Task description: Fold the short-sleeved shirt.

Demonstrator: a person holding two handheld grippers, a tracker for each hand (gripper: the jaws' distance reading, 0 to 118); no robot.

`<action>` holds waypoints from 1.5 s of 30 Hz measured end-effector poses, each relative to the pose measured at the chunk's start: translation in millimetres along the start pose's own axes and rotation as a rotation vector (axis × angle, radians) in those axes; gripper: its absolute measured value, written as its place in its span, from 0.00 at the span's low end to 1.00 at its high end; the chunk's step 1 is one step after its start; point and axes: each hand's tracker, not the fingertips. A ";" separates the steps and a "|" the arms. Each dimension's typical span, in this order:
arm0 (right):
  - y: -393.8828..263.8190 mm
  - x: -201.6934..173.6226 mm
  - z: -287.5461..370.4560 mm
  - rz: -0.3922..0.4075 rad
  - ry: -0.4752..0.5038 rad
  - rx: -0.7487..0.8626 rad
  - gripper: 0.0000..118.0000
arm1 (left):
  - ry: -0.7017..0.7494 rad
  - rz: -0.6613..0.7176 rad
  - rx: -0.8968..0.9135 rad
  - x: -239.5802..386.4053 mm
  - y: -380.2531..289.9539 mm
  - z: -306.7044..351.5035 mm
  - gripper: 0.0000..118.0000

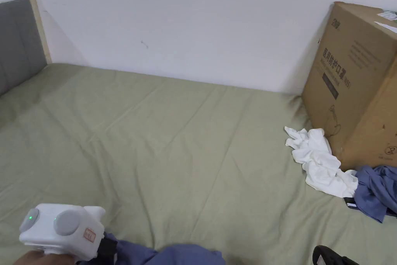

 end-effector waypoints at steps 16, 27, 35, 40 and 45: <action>-6.7 -13.3 -10.2 -0.034 -0.014 -0.033 0.02 | 0.270 0.031 0.274 -11.1 -9.3 80.8 0.64; -16.7 -21.9 -15.1 -0.022 0.007 -0.089 0.02 | 0.028 -0.094 0.012 44.0 -16.8 -21.9 0.65; -22.9 -26.3 -11.2 -0.034 0.012 -0.108 0.02 | -0.060 0.003 0.081 20.7 -20.4 -10.9 0.67; -23.7 -21.8 -10.5 -0.018 0.014 -0.097 0.02 | -0.095 0.044 0.272 6.8 -26.8 73.2 0.67; -11.7 -29.9 -12.7 -0.016 0.021 -0.061 0.02 | -0.020 0.050 0.530 -0.9 -48.4 153.8 0.68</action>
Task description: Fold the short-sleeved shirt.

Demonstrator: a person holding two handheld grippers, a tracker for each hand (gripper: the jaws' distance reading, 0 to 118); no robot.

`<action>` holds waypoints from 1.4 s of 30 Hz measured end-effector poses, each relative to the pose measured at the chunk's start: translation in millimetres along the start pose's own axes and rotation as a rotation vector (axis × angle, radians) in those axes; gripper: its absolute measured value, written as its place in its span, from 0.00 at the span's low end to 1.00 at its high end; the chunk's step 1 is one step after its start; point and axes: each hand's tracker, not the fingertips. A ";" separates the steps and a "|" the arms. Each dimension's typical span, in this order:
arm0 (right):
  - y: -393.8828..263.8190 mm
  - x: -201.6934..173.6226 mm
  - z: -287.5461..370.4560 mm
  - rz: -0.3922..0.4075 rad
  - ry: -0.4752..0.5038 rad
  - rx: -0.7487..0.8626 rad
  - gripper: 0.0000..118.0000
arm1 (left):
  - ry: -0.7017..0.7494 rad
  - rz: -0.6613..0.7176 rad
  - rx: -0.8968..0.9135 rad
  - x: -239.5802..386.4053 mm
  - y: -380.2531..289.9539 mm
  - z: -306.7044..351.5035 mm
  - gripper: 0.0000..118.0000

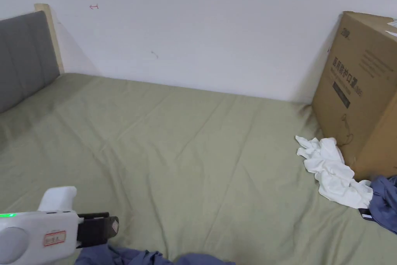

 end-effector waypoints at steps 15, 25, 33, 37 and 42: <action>14.5 -31.8 -1.2 0.077 0.072 0.015 0.02 | -0.191 0.123 -0.002 -51.7 -18.9 4.8 0.90; 17.5 -29.1 -3.9 0.105 0.074 0.006 0.02 | -0.424 0.460 -0.175 -166.4 -56.2 -104.5 0.88; 13.0 -20.3 -5.9 0.094 0.066 -0.040 0.02 | -0.614 0.654 -0.243 -177.2 -92.6 -144.3 0.88; 6.2 -21.2 -12.4 0.095 0.073 -0.066 0.02 | -0.759 0.729 -0.384 -153.3 -102.5 -164.0 0.87; -1.0 -28.5 -20.1 0.075 0.095 -0.090 0.03 | -0.567 0.644 -0.409 -139.0 -97.3 -163.6 0.20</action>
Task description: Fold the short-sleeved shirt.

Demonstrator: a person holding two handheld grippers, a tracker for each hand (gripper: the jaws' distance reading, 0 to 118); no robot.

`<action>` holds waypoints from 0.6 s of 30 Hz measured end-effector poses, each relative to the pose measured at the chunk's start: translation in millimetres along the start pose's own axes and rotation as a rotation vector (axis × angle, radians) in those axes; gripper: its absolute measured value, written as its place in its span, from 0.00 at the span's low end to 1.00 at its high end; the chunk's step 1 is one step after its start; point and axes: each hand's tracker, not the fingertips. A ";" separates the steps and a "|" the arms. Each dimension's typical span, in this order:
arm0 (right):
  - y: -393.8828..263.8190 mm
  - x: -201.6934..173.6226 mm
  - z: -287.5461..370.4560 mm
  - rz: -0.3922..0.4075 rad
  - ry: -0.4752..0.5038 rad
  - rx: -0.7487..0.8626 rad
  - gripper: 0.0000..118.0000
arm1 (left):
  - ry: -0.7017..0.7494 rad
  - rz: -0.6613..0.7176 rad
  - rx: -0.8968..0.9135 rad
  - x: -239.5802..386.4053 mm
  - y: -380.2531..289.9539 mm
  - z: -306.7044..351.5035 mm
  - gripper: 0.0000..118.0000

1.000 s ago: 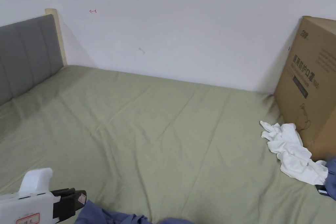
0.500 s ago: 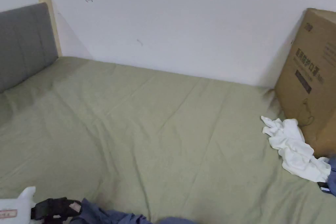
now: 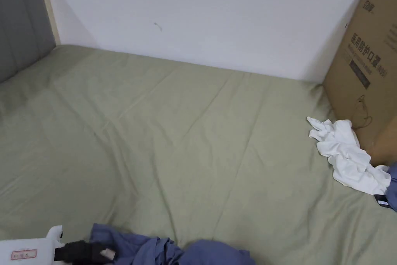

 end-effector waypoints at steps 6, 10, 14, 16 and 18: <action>-5.1 -4.4 -0.8 -0.001 0.034 0.003 0.03 | 0.261 -0.113 0.076 27.5 -2.9 17.4 0.19; -8.8 0.0 0.1 -0.018 0.037 0.014 0.03 | 0.418 -0.206 0.061 49.5 2.7 24.6 0.19; -8.2 7.5 3.7 -0.059 0.029 0.037 0.03 | 0.473 -0.190 0.150 47.2 11.4 55.0 0.19; -8.2 11.1 5.2 -0.070 0.024 0.042 0.03 | 0.544 -0.176 0.206 44.7 16.1 77.0 0.19; -8.4 13.3 8.1 -0.069 0.013 0.054 0.03 | 0.670 -0.187 0.262 48.9 18.9 101.0 0.19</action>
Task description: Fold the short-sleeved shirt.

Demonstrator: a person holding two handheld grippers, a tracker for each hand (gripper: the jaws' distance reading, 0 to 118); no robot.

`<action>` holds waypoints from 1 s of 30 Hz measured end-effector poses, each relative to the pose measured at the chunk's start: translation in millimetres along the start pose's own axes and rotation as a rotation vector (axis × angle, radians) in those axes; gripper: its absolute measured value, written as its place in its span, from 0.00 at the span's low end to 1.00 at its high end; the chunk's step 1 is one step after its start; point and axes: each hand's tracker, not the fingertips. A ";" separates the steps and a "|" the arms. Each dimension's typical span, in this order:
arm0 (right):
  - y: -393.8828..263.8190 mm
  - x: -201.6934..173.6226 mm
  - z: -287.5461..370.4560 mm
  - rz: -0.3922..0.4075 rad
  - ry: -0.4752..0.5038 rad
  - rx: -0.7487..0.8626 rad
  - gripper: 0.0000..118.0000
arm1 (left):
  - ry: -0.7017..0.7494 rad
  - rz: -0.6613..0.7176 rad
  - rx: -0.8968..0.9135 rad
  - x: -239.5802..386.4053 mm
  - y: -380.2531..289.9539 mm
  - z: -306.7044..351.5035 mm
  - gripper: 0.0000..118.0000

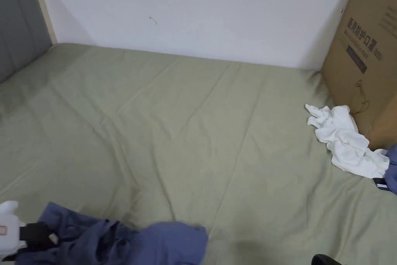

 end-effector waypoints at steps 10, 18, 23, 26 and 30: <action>-0.5 7.3 1.1 -0.028 -0.012 0.012 0.03 | 0.078 -0.314 -0.042 90.8 11.3 59.1 0.18; -6.6 5.2 6.6 -0.029 -0.015 0.001 0.03 | -0.163 -0.469 -0.239 203.8 -39.6 -15.2 0.18; -9.2 12.1 16.4 -0.037 -0.034 0.004 0.03 | -0.084 -0.506 -0.321 216.5 -62.6 -81.5 0.19; -6.9 15.6 22.5 -0.043 -0.051 0.011 0.03 | -0.105 -0.400 -0.328 201.9 -56.5 -85.4 0.21; -4.0 21.3 24.8 -0.053 -0.067 0.017 0.03 | -0.215 -0.292 -0.305 190.3 -39.4 -44.2 0.50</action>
